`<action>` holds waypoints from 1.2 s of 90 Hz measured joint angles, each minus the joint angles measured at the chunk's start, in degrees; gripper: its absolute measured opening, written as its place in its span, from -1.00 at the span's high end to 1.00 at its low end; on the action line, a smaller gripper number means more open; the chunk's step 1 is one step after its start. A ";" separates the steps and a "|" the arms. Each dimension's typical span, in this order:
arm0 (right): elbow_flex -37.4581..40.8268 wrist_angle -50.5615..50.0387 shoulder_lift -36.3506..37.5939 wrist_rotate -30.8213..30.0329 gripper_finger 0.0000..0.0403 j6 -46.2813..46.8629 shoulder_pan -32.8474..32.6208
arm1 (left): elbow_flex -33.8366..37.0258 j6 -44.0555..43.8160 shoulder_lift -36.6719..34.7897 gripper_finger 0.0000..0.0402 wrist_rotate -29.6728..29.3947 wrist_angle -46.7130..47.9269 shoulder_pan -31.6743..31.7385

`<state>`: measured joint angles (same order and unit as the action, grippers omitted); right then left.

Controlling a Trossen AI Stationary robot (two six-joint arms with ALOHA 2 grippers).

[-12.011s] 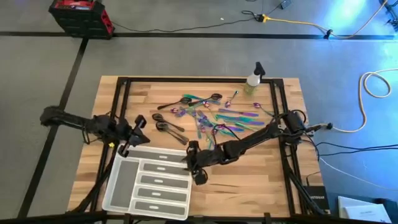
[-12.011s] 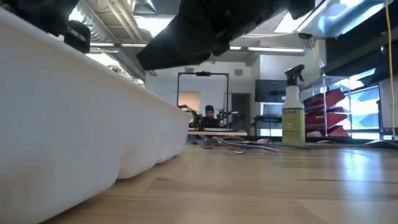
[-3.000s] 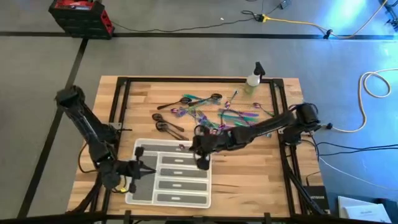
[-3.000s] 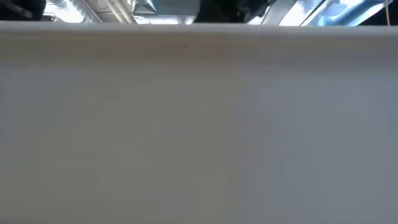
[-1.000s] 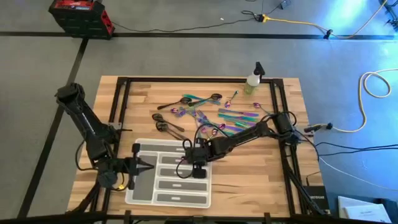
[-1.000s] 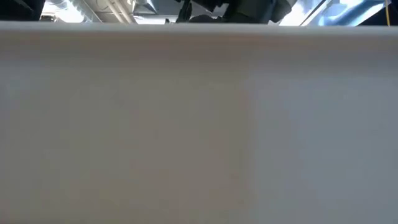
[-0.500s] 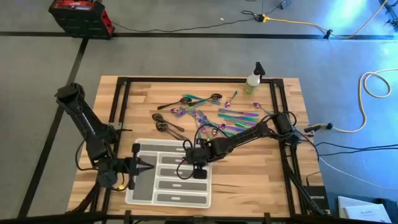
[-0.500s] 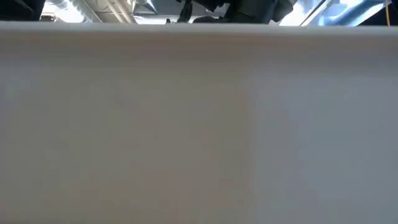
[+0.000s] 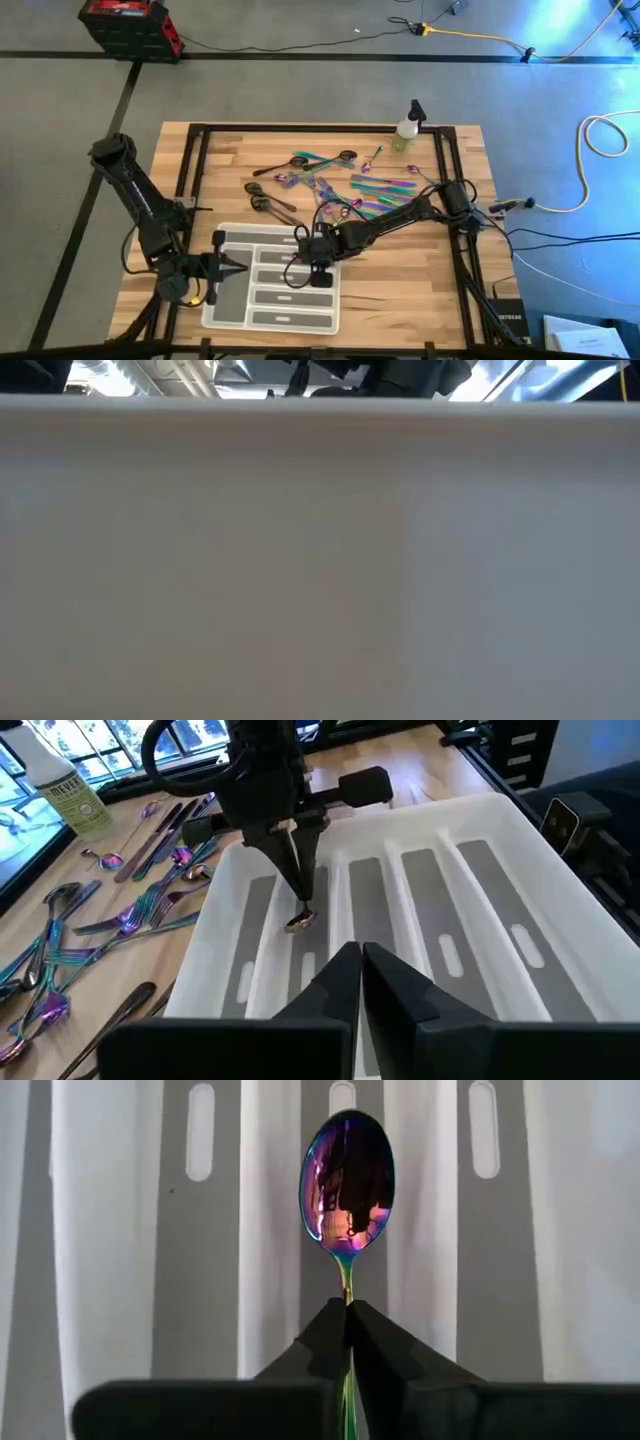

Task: Sort silverware
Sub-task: Put the blue spoon into the white silverware tray

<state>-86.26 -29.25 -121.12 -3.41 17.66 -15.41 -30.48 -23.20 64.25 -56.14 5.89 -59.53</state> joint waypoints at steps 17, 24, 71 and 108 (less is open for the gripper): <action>0.00 0.07 0.00 -0.03 0.86 0.01 -0.01 | 0.00 0.00 0.00 1.00 0.00 0.00 0.00; 0.00 0.37 0.00 -0.06 0.84 0.01 0.00 | 0.00 0.00 0.00 1.00 0.00 0.02 0.00; -1.79 -1.10 7.63 -6.30 0.82 -2.87 -0.38 | -0.02 -0.11 0.02 1.00 0.01 0.18 0.00; 12.13 -15.97 20.60 -21.44 0.82 -3.89 3.37 | -0.02 -2.14 0.02 1.00 0.00 1.03 0.00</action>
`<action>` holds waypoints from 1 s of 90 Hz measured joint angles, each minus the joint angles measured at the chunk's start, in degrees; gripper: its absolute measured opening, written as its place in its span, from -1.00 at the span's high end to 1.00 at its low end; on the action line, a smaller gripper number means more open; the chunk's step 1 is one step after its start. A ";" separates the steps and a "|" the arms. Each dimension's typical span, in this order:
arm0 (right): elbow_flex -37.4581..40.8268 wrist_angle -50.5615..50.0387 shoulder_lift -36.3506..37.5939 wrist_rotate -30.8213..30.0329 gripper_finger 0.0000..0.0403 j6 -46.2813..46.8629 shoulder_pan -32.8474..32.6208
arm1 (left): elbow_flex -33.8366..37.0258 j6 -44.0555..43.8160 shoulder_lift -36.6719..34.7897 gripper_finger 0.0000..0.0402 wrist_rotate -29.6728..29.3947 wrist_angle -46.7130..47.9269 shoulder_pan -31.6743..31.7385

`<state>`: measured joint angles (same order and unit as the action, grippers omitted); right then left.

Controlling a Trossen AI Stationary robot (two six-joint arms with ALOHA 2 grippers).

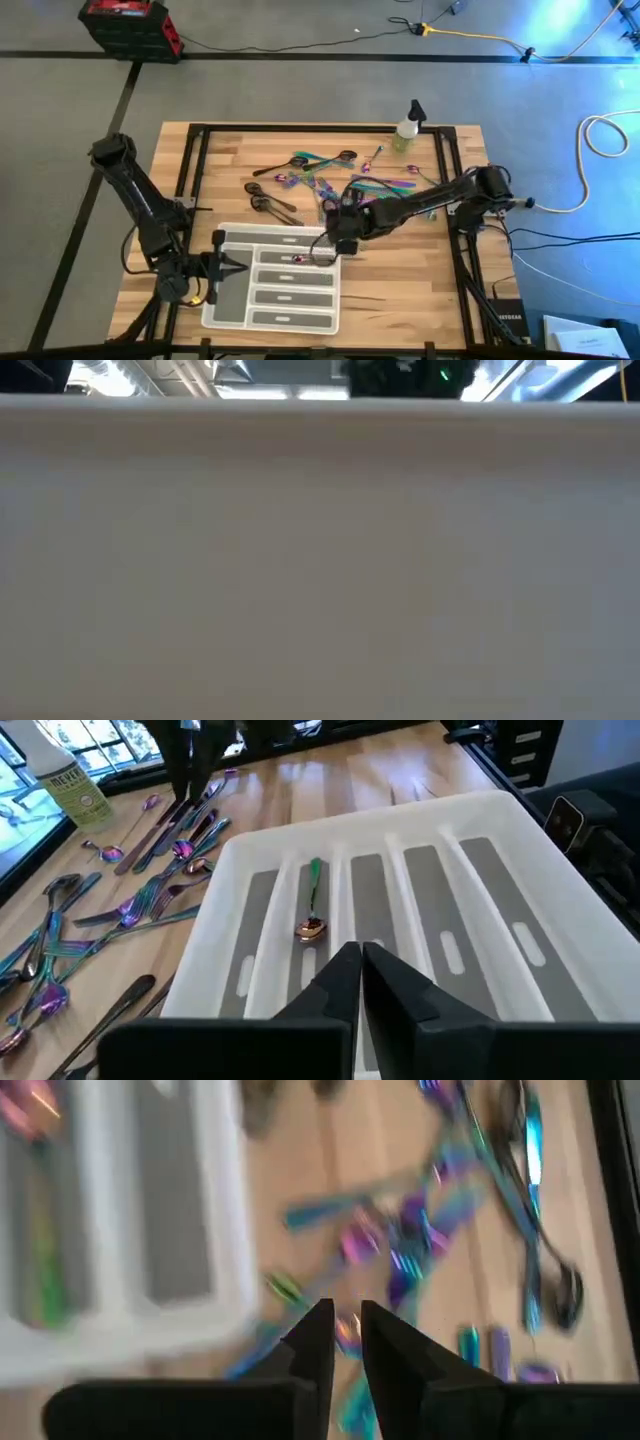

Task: Sort silverware
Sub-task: Put the blue spoon into the white silverware tray

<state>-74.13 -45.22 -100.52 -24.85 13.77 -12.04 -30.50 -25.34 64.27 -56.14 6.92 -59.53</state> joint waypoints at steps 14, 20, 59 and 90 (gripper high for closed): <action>12.85 1.97 7.71 2.35 0.83 0.97 5.35 | 0.00 -0.18 0.00 1.00 0.01 0.00 0.00; 17.81 2.27 12.05 3.57 0.85 1.98 9.16 | 0.00 -0.20 0.00 1.00 0.00 0.00 0.00; 24.48 -11.70 21.63 7.99 0.72 8.29 35.48 | 0.00 1.17 0.00 1.00 -0.67 0.15 0.00; 21.48 -23.54 13.48 7.99 0.02 0.31 46.84 | 0.00 1.69 0.00 1.00 -1.06 0.15 0.00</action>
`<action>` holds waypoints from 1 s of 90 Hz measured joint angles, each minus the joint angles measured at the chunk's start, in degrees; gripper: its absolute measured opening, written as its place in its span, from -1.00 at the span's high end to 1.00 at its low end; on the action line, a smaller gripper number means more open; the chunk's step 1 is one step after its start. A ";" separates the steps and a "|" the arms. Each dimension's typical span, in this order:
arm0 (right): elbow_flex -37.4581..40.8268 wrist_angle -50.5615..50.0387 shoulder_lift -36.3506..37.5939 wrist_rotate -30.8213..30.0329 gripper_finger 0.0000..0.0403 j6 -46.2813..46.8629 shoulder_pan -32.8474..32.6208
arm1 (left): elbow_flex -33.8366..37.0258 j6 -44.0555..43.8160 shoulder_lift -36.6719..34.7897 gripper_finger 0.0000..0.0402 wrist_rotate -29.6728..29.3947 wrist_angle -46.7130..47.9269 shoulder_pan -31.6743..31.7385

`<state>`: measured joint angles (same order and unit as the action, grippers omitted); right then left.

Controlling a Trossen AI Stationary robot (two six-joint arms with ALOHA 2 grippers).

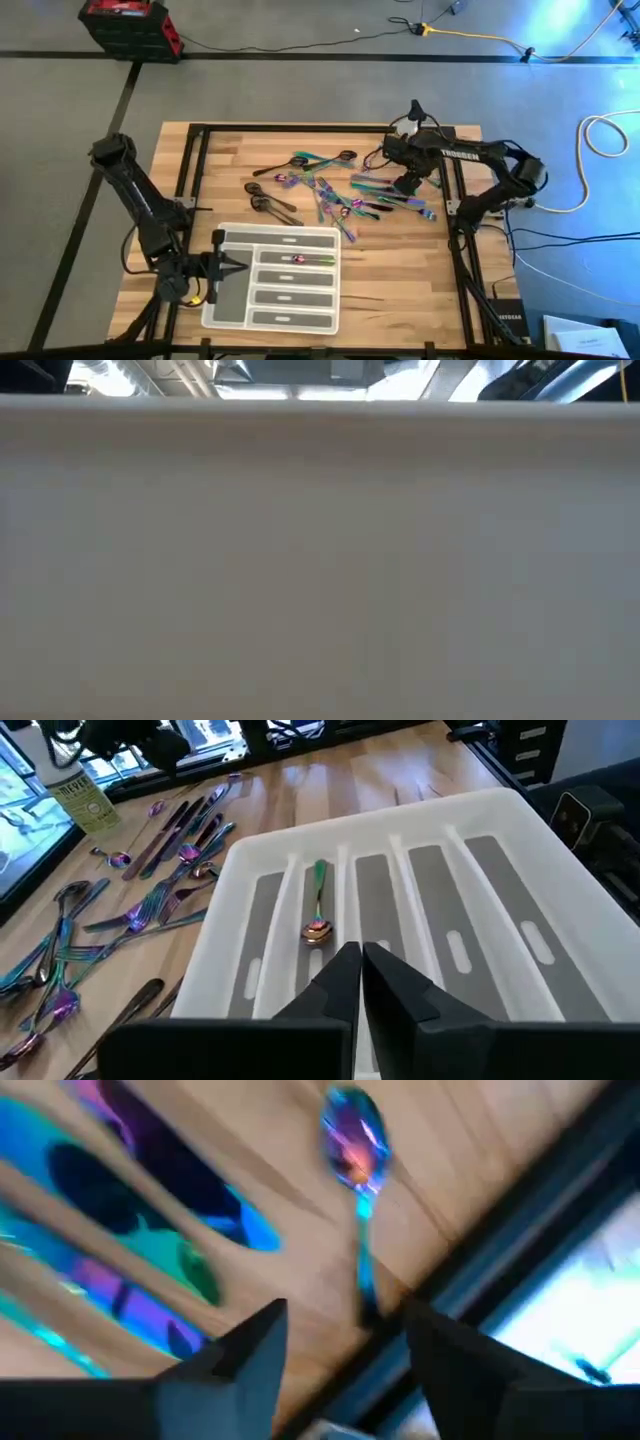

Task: Sort silverware
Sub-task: Put the blue spoon into the white silverware tray

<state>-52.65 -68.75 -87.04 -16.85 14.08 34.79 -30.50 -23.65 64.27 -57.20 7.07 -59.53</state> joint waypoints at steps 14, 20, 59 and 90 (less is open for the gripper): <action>-1.44 0.50 -3.88 -0.16 -0.09 -4.55 1.39 | 0.00 0.01 0.00 1.00 -0.64 0.00 0.00; -1.83 1.36 -5.62 -0.18 -0.08 -6.32 1.73 | 0.00 0.03 0.00 1.00 -0.64 0.02 0.00; -3.07 5.12 -14.95 -0.66 0.07 -11.10 8.54 | 0.00 -0.38 0.00 1.00 -0.52 0.07 -0.04; -2.93 7.89 -16.72 -0.55 0.07 -14.47 8.76 | 0.00 -0.75 0.00 1.00 0.23 0.09 -0.07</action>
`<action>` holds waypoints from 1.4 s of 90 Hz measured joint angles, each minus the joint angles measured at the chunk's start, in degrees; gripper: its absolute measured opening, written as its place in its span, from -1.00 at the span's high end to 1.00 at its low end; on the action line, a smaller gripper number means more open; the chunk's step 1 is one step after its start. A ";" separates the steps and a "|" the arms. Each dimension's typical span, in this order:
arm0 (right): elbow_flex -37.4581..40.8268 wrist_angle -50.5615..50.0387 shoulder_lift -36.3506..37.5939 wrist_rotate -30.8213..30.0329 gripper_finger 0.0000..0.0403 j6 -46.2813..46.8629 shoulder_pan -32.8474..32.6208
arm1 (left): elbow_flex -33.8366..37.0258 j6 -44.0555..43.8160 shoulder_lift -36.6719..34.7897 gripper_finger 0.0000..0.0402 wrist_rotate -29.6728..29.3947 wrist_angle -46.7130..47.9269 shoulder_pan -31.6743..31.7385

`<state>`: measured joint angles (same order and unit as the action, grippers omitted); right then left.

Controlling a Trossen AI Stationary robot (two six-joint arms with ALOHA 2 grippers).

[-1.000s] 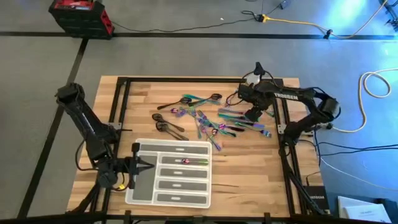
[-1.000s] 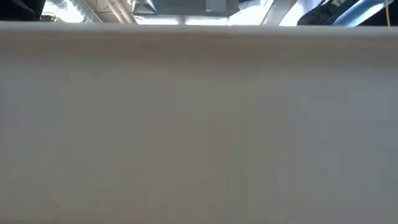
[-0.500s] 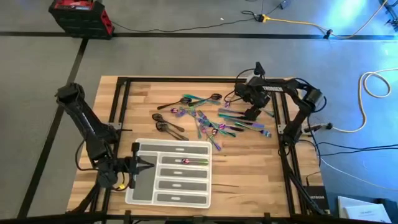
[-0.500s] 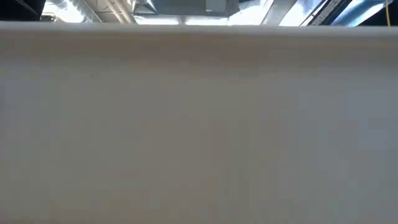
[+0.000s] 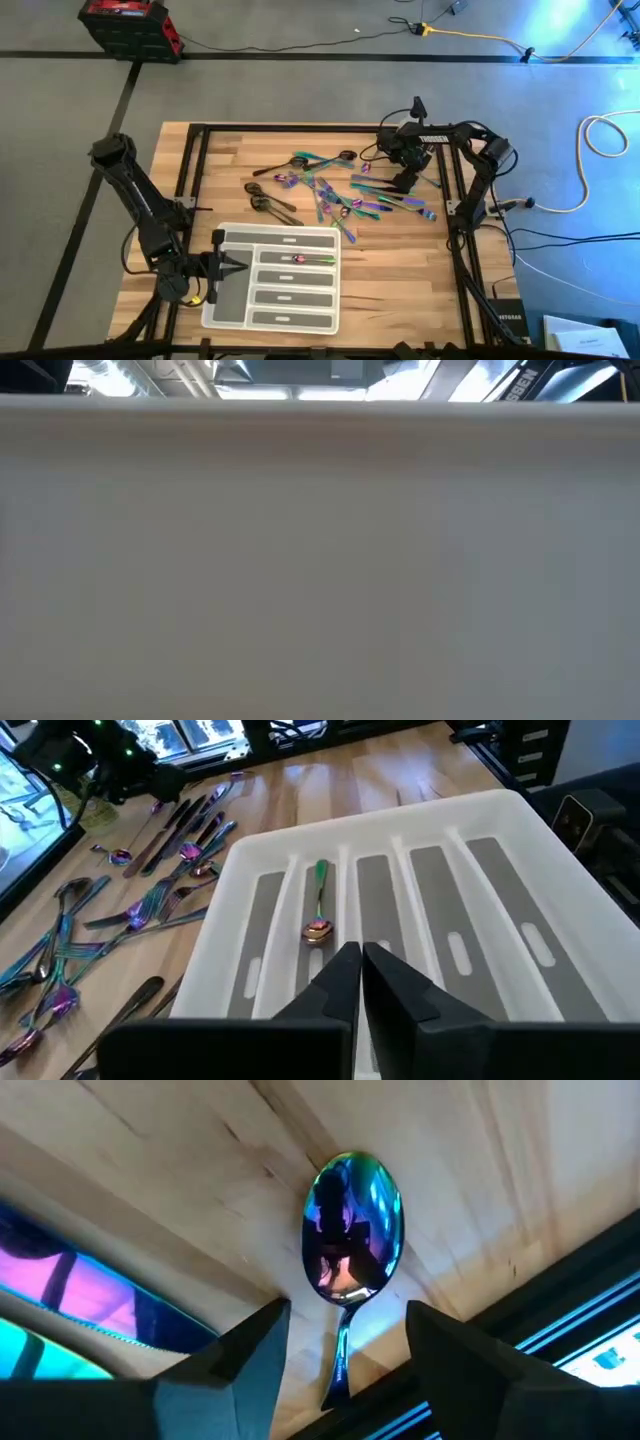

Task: Sort silverware
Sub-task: Put the blue spoon into the white silverware tray

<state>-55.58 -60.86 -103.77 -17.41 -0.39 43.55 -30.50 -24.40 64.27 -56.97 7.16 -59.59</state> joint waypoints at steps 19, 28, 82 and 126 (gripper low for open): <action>1.87 1.08 0.26 0.23 0.07 -1.43 -0.04 | 0.00 -0.23 0.00 1.00 0.01 0.01 0.00; 2.64 1.63 0.26 0.59 0.12 -1.50 -0.02 | 0.00 -0.25 0.00 1.00 0.02 0.00 0.00; 3.21 0.83 0.43 9.69 0.66 -2.75 -1.01 | 0.00 -0.48 0.00 1.00 0.02 -0.02 0.00; 3.33 1.53 2.38 8.00 0.70 -0.02 -10.35 | 0.00 -0.50 0.00 1.00 0.01 0.00 0.00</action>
<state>-52.25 -59.33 -101.38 -9.40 -0.40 33.20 -30.50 -24.91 64.27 -56.96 7.16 -59.59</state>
